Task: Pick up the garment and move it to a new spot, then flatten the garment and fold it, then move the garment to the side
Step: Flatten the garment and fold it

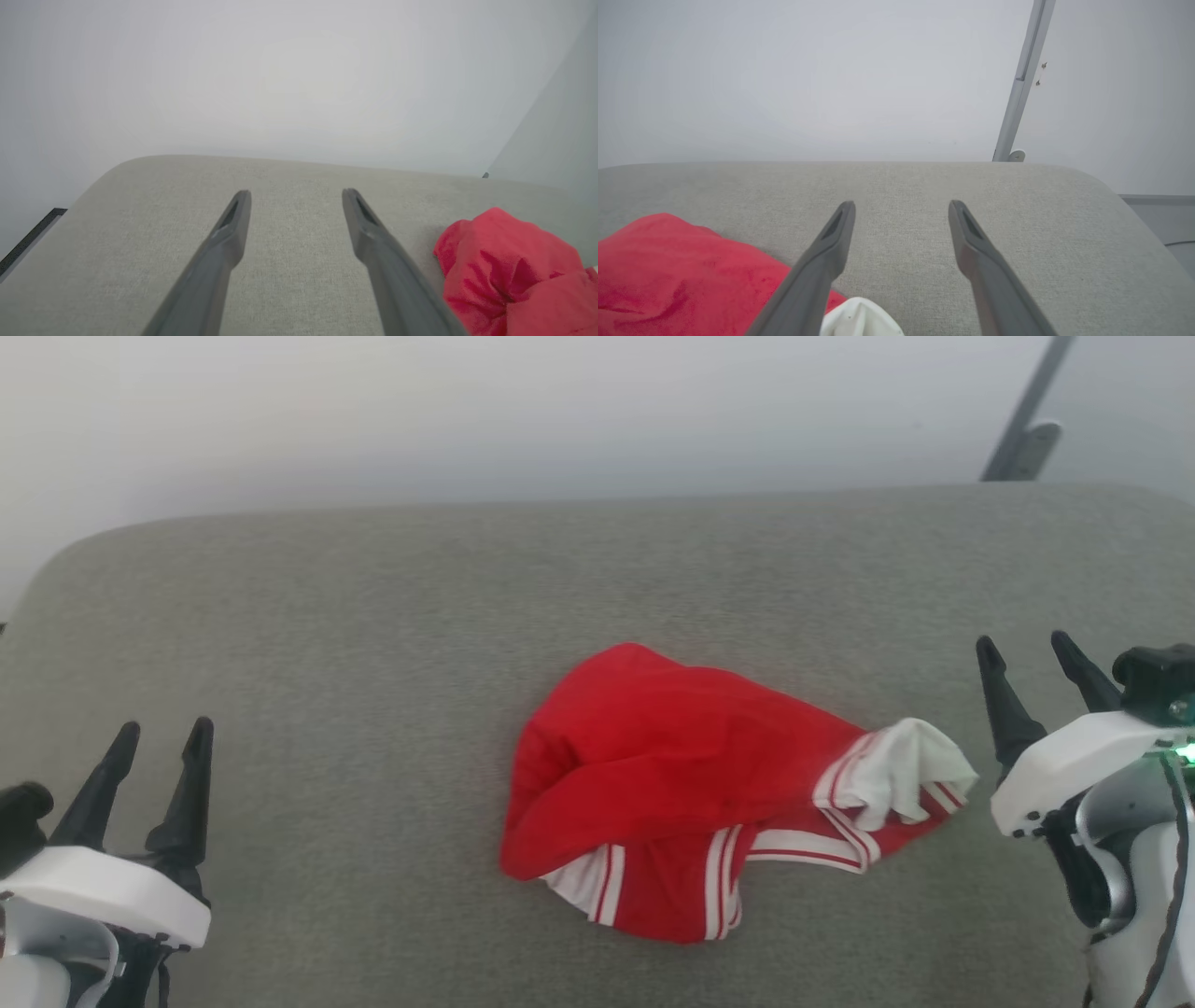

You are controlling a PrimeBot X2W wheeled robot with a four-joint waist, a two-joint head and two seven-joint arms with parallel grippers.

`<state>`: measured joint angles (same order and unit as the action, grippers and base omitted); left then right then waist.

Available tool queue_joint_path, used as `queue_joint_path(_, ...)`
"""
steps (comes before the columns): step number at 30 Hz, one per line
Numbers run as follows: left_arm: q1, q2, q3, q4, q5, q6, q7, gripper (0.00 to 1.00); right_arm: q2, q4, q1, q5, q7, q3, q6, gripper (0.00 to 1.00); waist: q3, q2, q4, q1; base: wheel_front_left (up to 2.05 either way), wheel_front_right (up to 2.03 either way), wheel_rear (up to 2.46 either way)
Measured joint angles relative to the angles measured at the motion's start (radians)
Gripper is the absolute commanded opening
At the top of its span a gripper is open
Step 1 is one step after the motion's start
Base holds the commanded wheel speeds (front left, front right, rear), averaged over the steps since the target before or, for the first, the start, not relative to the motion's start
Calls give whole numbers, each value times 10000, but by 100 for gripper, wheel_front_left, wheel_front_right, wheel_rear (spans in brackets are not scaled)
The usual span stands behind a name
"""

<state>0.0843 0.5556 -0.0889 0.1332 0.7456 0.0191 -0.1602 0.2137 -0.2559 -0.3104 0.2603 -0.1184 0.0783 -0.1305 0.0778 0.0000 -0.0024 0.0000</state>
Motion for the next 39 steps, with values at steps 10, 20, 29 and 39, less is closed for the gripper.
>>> queue_joint_path(10, -43, 458, -466, -1609, 35, -102, 1430, 100, -836, 1404, 564, -744, 1011, 311, 0, 100, 207, 0, -1075, 0, 0, 0, 0)
queue_joint_path(20, 3, 736, -1952, -2746, -19, -130, 3822, 100, -1346, 1824, 960, -874, 1379, 345, 0, 100, 940, 0, -1814, 0, 0, 0, 0)
queue_joint_path(29, 214, 608, -2853, -2711, 102, -240, 5340, 100, -1521, 1620, 965, -880, 1697, 88, 0, 100, 1301, 0, -2210, 0, 0, 0, 0)
queue_joint_path(39, 568, 362, -3561, -2525, 54, -232, 6084, 46, -1569, 1419, 934, -894, 1797, -58, 0, 100, 1330, 0, -2252, 0, 0, 0, 0)
